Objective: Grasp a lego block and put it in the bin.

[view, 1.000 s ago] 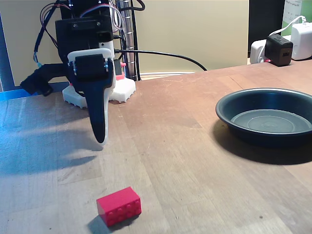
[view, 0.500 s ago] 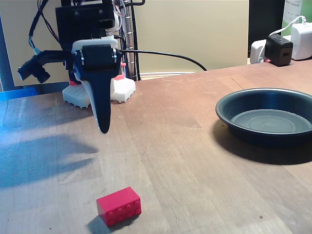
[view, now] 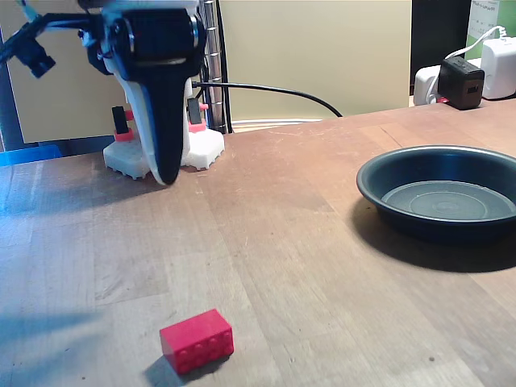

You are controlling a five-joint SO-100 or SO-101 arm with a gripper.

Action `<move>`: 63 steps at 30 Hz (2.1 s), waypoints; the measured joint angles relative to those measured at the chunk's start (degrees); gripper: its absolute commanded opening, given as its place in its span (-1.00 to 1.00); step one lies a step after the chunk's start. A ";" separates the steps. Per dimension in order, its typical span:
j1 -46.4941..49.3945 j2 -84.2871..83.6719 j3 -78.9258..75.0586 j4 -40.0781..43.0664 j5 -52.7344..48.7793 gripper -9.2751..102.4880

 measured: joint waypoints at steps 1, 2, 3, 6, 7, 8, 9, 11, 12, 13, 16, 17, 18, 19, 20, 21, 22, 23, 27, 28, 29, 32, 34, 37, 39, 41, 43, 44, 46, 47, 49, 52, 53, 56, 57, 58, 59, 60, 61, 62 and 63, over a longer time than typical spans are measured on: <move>-0.09 -2.46 -2.11 0.00 -0.09 -0.83; -0.09 -4.04 -3.52 0.00 -0.09 -0.83; -0.09 -5.98 -5.27 0.00 -0.18 -0.83; -0.18 -10.63 -9.84 0.00 -1.93 -0.83; -0.18 -11.95 -11.16 0.00 -3.08 -0.83; -0.18 -13.18 -12.74 0.09 -4.22 -0.83; -0.26 -14.41 -14.24 0.09 -5.27 -0.83; -0.26 -16.88 -17.40 0.09 -7.38 -0.83; -0.26 -18.11 -18.72 0.09 -8.09 -0.83; -0.26 -19.25 -19.86 0.09 -8.70 -0.83; -0.35 -22.68 -22.50 0.09 -9.14 -0.83; -0.35 -23.20 -22.85 0.09 -9.14 -0.82; -0.35 -23.82 -22.94 0.09 -9.14 -0.80; -0.35 -23.91 -23.03 0.09 -9.14 -0.77; -0.35 -24.08 -23.03 0.09 -9.14 -0.73; -0.35 -24.08 -23.03 0.09 -9.14 -0.69; -0.35 -24.17 -23.03 0.00 -9.14 -0.64; -0.35 -24.17 -23.03 -0.09 -9.32 -0.59; -0.88 -24.70 -23.20 -1.23 -9.58 -0.48; -1.23 -24.87 -23.20 -1.23 -9.58 -0.47; -1.76 -24.87 -23.20 -1.23 -9.58 -0.48; -2.64 -24.96 -23.20 -1.32 -9.58 -0.48; -2.64 -25.05 -23.20 -1.67 -9.67 -0.46; -2.90 -25.05 -23.20 -3.43 -9.67 -0.46; -3.43 -25.05 -23.20 -3.96 -9.67 -0.46; -3.52 -25.05 -23.20 -4.13 -9.67 -0.46; -3.34 -25.14 -23.20 -4.13 -9.67 -0.46; -3.25 -25.58 -23.20 -4.13 -9.67 -0.46; -3.08 -27.69 -23.20 -4.13 -9.67 -0.46; -3.08 -29.00 -23.20 -4.13 -9.67 -0.46; -2.72 -31.64 -23.29 -4.13 -9.67 -0.46; -1.93 -33.13 -23.99 -4.13 -9.67 -0.46; -1.76 -33.49 -24.70 -4.13 -9.67 -0.46; -1.85 -33.57 -25.22 -4.13 -9.67 -0.46; -1.93 -33.57 -25.22 -4.13 -9.67 -0.46; -2.02 -33.57 -25.22 -4.13 -9.67 -0.46; -2.11 -33.57 -25.22 -4.13 -9.67 -0.47; -2.20 -33.57 -25.22 -4.13 -9.67 -0.47; -2.29 -33.57 -25.22 -4.13 -9.67 -0.47; -2.29 -33.75 -25.22 -4.13 -9.67 -0.47; -2.29 -33.84 -25.22 -4.13 -9.67 -0.47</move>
